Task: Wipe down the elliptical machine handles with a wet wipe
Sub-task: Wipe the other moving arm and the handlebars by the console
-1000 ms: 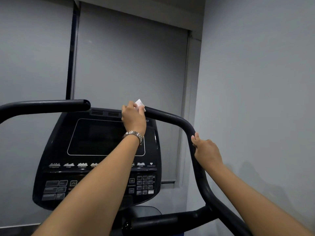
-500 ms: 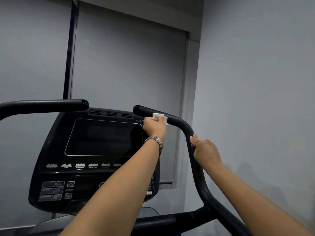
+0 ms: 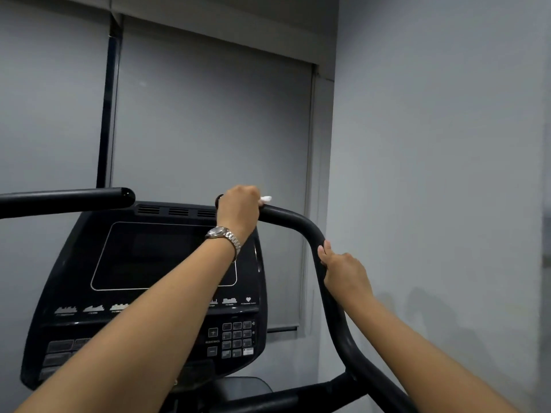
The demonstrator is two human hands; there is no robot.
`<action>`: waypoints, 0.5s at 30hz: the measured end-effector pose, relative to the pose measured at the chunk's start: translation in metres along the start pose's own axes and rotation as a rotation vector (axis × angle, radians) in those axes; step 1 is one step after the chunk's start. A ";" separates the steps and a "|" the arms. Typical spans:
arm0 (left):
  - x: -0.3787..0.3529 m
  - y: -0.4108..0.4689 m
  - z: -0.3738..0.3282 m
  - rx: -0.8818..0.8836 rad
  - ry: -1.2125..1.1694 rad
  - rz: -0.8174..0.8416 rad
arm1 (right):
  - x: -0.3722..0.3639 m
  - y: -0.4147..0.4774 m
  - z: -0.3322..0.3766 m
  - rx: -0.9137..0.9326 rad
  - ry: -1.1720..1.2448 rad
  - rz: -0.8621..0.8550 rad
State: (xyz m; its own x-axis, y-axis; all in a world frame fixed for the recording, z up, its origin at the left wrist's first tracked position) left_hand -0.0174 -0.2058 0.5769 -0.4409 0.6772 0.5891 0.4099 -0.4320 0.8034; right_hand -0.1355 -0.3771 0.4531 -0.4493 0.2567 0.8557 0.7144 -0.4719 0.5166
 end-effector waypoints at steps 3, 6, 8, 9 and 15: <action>-0.016 0.003 -0.030 -0.037 0.007 0.074 | -0.001 0.000 0.001 0.007 -0.027 0.008; -0.031 0.008 -0.057 -0.074 -0.015 0.135 | 0.000 -0.002 0.000 0.010 -0.019 0.001; -0.041 0.009 -0.071 -0.108 -0.043 0.169 | 0.002 -0.002 0.001 0.017 -0.029 0.003; -0.044 0.009 -0.075 -0.125 -0.055 0.181 | 0.002 -0.002 0.001 0.020 -0.039 0.001; -0.029 -0.005 -0.059 -0.141 0.023 0.166 | 0.005 -0.003 0.002 0.018 -0.066 -0.021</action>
State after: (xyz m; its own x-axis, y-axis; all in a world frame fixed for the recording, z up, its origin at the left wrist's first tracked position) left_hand -0.0538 -0.2583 0.5606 -0.3955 0.5767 0.7148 0.3634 -0.6165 0.6985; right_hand -0.1391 -0.3723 0.4561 -0.4281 0.3216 0.8446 0.7153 -0.4506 0.5341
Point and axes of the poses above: each hand's wrist, its own y-axis towards the middle knuckle, its own x-axis out of the back of the hand, z = x × y, the point moved 9 cm from there along y, towards the middle knuckle, and after that the axes turned 12 degrees about z, right-handed, at the moved point
